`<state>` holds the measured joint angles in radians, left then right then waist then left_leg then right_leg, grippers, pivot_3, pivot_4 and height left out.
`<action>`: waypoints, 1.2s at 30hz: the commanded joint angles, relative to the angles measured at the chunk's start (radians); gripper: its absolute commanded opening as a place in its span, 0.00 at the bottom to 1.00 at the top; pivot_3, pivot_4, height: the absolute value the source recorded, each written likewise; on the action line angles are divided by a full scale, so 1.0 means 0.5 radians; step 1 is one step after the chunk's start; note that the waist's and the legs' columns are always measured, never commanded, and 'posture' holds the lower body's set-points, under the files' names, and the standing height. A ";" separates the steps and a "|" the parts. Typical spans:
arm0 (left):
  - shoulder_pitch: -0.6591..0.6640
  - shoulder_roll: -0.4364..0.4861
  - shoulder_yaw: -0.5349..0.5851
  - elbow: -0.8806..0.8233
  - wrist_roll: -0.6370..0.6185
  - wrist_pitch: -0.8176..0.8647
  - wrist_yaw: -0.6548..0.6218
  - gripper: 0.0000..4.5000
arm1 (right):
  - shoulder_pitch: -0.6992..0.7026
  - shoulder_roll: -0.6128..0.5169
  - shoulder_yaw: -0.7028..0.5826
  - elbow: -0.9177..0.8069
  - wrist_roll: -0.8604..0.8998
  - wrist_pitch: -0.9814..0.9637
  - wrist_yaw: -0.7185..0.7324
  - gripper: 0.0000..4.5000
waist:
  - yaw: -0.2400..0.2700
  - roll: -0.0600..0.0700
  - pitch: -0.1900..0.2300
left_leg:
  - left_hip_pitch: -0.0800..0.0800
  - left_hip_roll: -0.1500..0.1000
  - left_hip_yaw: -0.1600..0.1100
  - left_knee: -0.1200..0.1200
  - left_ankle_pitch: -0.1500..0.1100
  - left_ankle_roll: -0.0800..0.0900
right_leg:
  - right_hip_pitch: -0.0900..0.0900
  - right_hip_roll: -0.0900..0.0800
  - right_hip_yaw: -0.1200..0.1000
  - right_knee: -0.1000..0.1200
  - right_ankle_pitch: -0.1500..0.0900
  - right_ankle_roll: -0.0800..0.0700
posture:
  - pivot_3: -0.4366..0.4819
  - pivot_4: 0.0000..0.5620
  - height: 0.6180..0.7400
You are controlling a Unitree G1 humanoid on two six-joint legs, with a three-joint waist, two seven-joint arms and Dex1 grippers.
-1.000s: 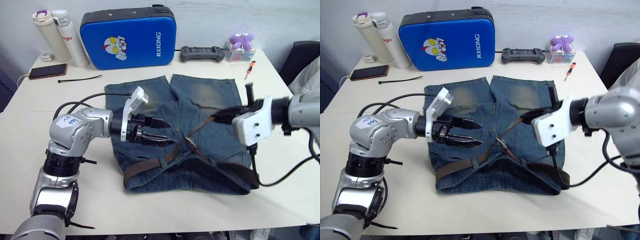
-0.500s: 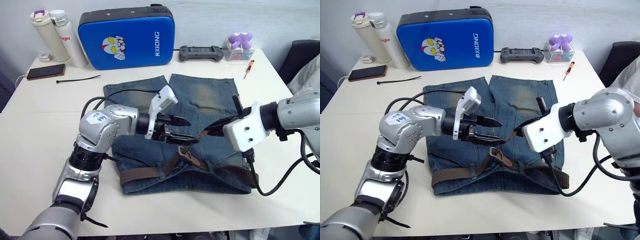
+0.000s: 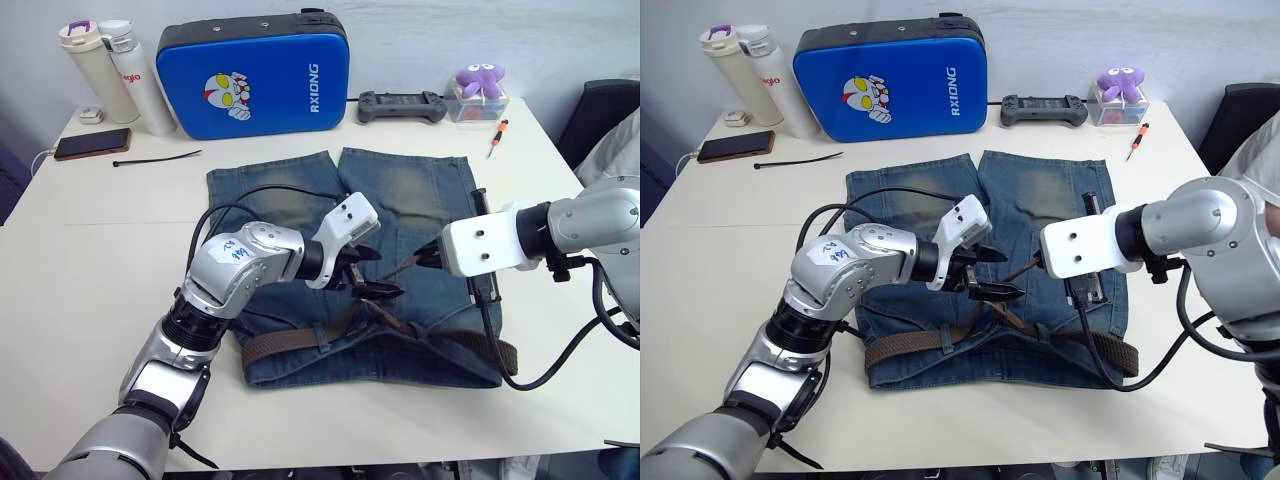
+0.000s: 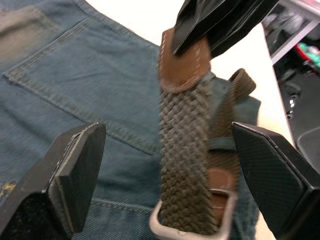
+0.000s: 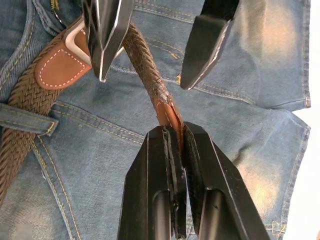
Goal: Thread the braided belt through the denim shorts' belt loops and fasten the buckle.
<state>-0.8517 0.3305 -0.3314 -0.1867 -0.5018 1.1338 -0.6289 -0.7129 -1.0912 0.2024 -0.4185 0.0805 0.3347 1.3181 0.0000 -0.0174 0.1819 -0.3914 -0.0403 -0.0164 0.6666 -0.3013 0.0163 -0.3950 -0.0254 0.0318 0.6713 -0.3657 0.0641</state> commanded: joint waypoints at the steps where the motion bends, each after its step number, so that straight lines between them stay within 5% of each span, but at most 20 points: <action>1: -0.013 -0.056 0.041 -0.027 0.010 0.003 0.045 0.86 | -0.040 0.014 -0.038 -0.091 0.026 0.045 -0.005 0.00 | 0.002 0.000 0.000 | 0.000 0.000 0.000 0.000 0.000 0.000 | 0.000 0.000 0.000 0.000 0.000 0.000 | 0.48 0.27 1.00; 10: -0.049 -0.169 0.213 -0.038 -0.111 0.128 0.049 0.04 | 0.049 0.004 -0.059 -0.173 0.064 0.155 -0.005 0.00 | -0.002 0.000 0.000 | 0.000 0.000 0.000 0.000 0.000 0.000 | 0.000 0.000 0.000 0.001 0.000 0.000 | 0.48 0.27 1.00; 12: -0.042 -0.171 0.251 -0.034 -0.129 0.160 0.056 0.01 | 0.057 0.027 -0.080 -0.184 0.094 0.236 -0.036 0.00 | -0.002 0.000 0.000 | 0.000 0.000 0.000 0.000 0.000 -0.001 | 0.000 0.000 0.000 0.001 0.000 0.000 | 0.48 0.27 1.00; 16: -0.003 -0.162 0.319 -0.034 -0.159 0.231 0.081 0.00 | 0.069 -0.015 -0.133 -0.207 0.166 0.345 -0.024 0.33 | 0.001 0.000 0.000 | 0.000 0.000 0.000 0.000 0.000 -0.001 | 0.000 0.000 0.000 0.002 0.000 0.000 | 0.48 0.27 1.00; 22: 0.069 -0.204 0.453 -0.040 -0.229 0.402 0.181 0.00 | 0.151 -0.079 -0.437 -0.239 0.522 0.822 -0.037 0.99 | 0.004 0.000 0.000 | 0.000 0.000 0.000 0.000 0.000 -0.001 | 0.000 0.000 0.000 0.001 0.000 0.000 | 0.48 0.27 1.00; 27: 0.144 -0.397 0.692 -0.024 -0.260 0.598 0.381 0.00 | 0.260 0.146 -0.750 -0.300 1.064 1.507 -0.255 0.99 | 0.002 0.000 0.000 | 0.000 0.001 0.000 0.000 0.000 -0.001 | 0.001 0.000 -0.001 0.002 0.000 0.000 | 0.48 0.27 1.00; 30: 0.153 -0.602 0.912 -0.003 -0.271 0.712 0.519 0.00 | 0.415 0.314 -0.776 -0.334 1.195 1.676 -0.438 0.80 | 0.016 -0.001 0.000 | 0.000 0.000 -0.001 0.002 0.000 -0.001 | 0.001 0.000 -0.001 0.003 0.000 0.000 | 0.48 0.27 1.00; 36: 0.107 -0.810 1.213 -0.038 -0.269 0.889 0.679 0.00 | 0.523 0.578 -0.770 -0.313 1.309 1.812 -0.767 0.14 | 0.024 -0.001 0.000 | 0.000 0.000 0.001 0.002 0.000 0.000 | 0.000 0.000 -0.001 0.004 0.000 0.000 | 0.48 0.27 1.00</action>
<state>-0.7751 -0.0638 0.2403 -0.1785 -0.6167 1.5577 -0.3018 -0.4513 -0.8160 -0.1583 -0.5590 0.7047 1.2266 0.9765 0.0121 -0.0180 0.1818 -0.3916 -0.0403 -0.0160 0.6679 -0.3012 0.0161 -0.3948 -0.0253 0.0314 0.6735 -0.3656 0.0643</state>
